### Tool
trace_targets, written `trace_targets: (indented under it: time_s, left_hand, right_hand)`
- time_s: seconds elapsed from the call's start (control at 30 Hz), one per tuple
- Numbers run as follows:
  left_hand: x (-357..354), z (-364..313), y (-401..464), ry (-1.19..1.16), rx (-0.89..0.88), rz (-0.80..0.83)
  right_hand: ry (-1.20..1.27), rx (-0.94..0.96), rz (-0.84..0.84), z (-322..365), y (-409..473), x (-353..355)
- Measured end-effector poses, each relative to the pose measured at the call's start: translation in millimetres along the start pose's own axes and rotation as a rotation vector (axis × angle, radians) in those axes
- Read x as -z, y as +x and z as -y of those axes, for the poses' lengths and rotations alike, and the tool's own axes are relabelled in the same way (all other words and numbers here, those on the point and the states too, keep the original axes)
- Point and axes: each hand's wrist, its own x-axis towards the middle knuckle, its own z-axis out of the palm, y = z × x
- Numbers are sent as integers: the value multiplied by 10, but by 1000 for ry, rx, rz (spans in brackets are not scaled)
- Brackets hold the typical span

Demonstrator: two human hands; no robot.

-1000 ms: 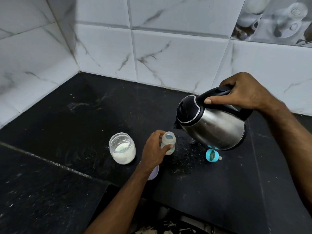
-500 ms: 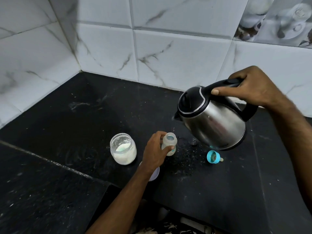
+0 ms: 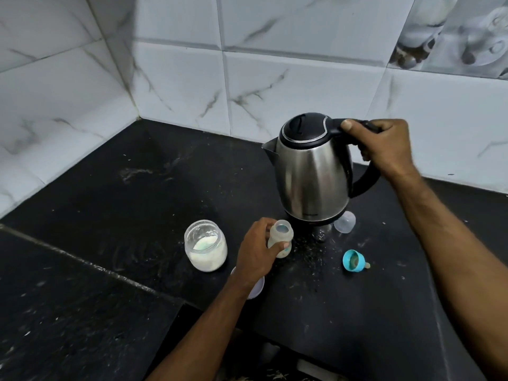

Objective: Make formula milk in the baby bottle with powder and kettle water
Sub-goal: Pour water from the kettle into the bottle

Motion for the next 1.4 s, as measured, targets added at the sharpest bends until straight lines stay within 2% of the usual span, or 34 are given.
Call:
trace_targets:
  time_s: [0.33, 0.7, 1.4]
  left_hand:
    - [-9, -7, -4, -17, 30, 5]
    - [2, -41, -36, -30, 72, -2]
    - [-13, -133, -52, -34, 112, -8]
  right_hand:
    - [175, -165, 8, -372, -16, -634]
    - [198, -94, 64, -555, -53, -1127]
    - [211, -75, 102, -838, 45, -1246]
